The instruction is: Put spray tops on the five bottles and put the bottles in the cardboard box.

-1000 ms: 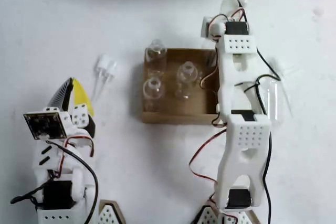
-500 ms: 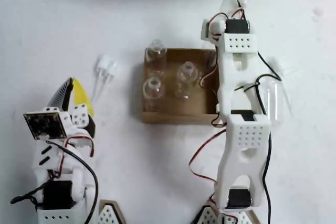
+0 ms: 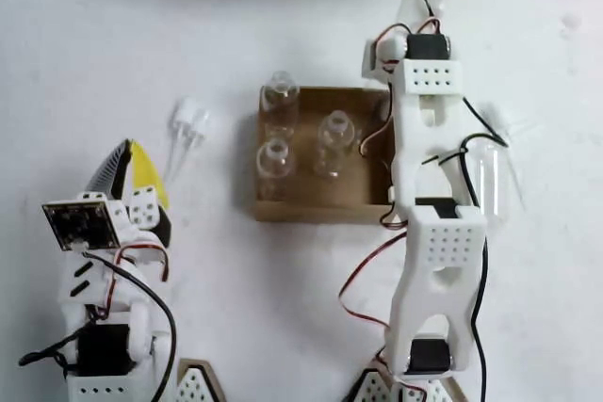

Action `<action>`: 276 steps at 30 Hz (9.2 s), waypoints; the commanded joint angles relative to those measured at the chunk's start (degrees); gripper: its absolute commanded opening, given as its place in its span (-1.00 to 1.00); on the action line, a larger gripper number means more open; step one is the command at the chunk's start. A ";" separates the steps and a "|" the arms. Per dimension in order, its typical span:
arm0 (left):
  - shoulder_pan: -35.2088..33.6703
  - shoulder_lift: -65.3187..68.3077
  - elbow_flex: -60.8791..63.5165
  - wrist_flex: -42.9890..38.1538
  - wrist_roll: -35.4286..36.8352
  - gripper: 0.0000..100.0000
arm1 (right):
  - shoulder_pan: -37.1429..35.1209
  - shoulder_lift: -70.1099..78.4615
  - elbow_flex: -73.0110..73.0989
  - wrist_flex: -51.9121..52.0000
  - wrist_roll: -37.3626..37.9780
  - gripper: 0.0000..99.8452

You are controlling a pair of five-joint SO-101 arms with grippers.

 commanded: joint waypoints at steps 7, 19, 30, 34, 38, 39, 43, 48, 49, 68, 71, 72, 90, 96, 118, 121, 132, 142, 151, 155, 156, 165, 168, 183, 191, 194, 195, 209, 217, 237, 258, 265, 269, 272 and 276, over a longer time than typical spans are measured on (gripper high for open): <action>-0.31 -0.40 -0.35 -1.76 0.88 -0.95 | 0.13 -3.91 -2.99 2.95 -0.35 -0.77; -0.31 -0.40 -0.35 -1.76 0.88 -0.95 | 0.31 -6.29 -2.99 3.30 -0.35 -0.77; -0.31 -0.40 -0.35 -1.76 0.88 -0.95 | 0.92 -17.63 -10.81 14.73 6.07 -0.77; -0.31 -0.40 -0.35 -1.76 0.88 -0.95 | -1.98 -18.77 -10.46 19.91 8.26 -0.76; -0.48 -0.40 -0.35 -1.76 0.88 -0.95 | -4.09 -17.19 -10.55 24.13 8.26 -0.76; -0.48 -0.40 -0.35 -1.76 0.88 -0.95 | -4.88 -16.66 -10.55 25.01 8.18 -0.76; -0.57 -0.40 -0.35 -1.76 0.88 -0.95 | -7.25 -14.46 -10.55 26.59 8.09 -0.63; -0.66 -0.40 -0.35 -1.76 0.88 -0.95 | -7.43 -13.23 -10.55 26.68 8.09 -0.59; -0.66 -0.40 -0.35 -1.76 0.88 -0.95 | -7.43 -13.05 -10.46 26.77 8.09 -0.59; -0.66 -0.40 -0.26 -1.58 0.88 -0.95 | -7.34 -10.95 -3.34 27.12 8.00 -0.62; -0.66 -0.40 -0.26 -1.67 0.88 -0.95 | -6.99 -10.95 -3.34 27.12 8.00 -0.62; -0.66 -0.40 -0.26 -1.67 0.88 -0.95 | -7.08 -10.95 -3.25 27.12 8.09 -0.62; -0.66 -0.40 -0.26 -1.67 0.88 -0.95 | -7.34 -10.42 -3.16 27.12 8.09 -0.83; -0.66 -0.40 -0.26 -1.67 0.88 -0.95 | -6.81 -10.42 -3.34 25.54 8.09 -0.83; -0.66 -0.40 -0.26 -1.67 0.88 -0.95 | -3.12 -10.24 -2.73 17.45 8.35 -0.83; -0.66 -0.40 -0.26 -1.67 0.88 -0.95 | -2.24 -10.24 -2.73 17.45 8.53 -0.83; -0.66 -0.40 -0.26 -1.58 0.88 -0.95 | -2.24 -6.11 -3.25 15.25 8.53 -0.83; -0.66 -0.40 -0.26 -1.67 0.88 -0.95 | -2.33 -6.29 -3.34 15.78 8.44 -0.83; -0.66 -0.40 -0.26 -1.67 0.88 -0.95 | -2.51 -9.01 -3.34 16.48 8.26 -0.82; -0.66 -0.40 -0.26 -1.67 0.88 -0.95 | -2.77 -10.24 -3.34 16.75 8.53 -0.74; -0.66 -0.40 -0.26 -1.67 0.88 -0.95 | -2.77 -10.42 -3.34 16.75 8.53 -0.69; -0.66 -0.40 -0.26 -1.67 0.88 -0.95 | -2.77 -11.47 -4.84 18.77 8.53 -0.48; -0.66 -0.40 -0.26 -1.67 0.88 -0.95 | -2.15 -13.76 -8.62 22.55 8.53 -0.48; -0.66 -0.40 -0.26 -1.49 0.88 -0.95 | 12.35 -26.42 -4.40 26.95 13.45 -0.48; -0.66 -0.40 -0.26 -1.58 0.88 -0.95 | 22.99 -23.78 -3.69 25.01 19.96 -0.48; -0.66 -0.40 -0.26 -1.58 0.88 -0.95 | 24.31 -18.86 -4.22 23.96 22.77 -0.48; -0.66 -0.40 -0.26 -1.58 0.88 -0.95 | 24.40 -17.19 -4.22 23.43 23.65 -0.48; -0.75 -0.40 1.93 -4.66 0.79 -0.95 | 24.13 -0.04 -4.31 14.46 31.65 -0.48; -0.75 -0.40 2.02 -4.57 0.79 -0.95 | 24.48 6.55 -4.31 9.80 32.00 -0.48; -0.75 -0.40 2.02 -4.57 0.79 -0.95 | 23.96 11.12 -4.22 9.80 32.09 -0.76; -0.75 -0.40 1.93 -4.57 0.79 -0.95 | 23.69 -16.04 -4.04 26.68 31.74 -0.97; -0.75 -0.40 2.02 -4.57 0.79 -0.95 | 23.16 -33.45 5.36 27.03 31.65 -0.97; -0.75 -0.40 2.02 -4.57 0.79 -0.95 | 21.58 -46.64 15.47 26.77 31.65 -0.97; -0.75 -0.40 2.02 -4.57 0.79 -0.95 | 18.68 -56.22 22.15 26.68 31.65 -0.97; -0.75 -0.40 2.02 -4.57 0.79 -0.95 | 13.76 -67.47 32.00 22.37 31.65 -0.97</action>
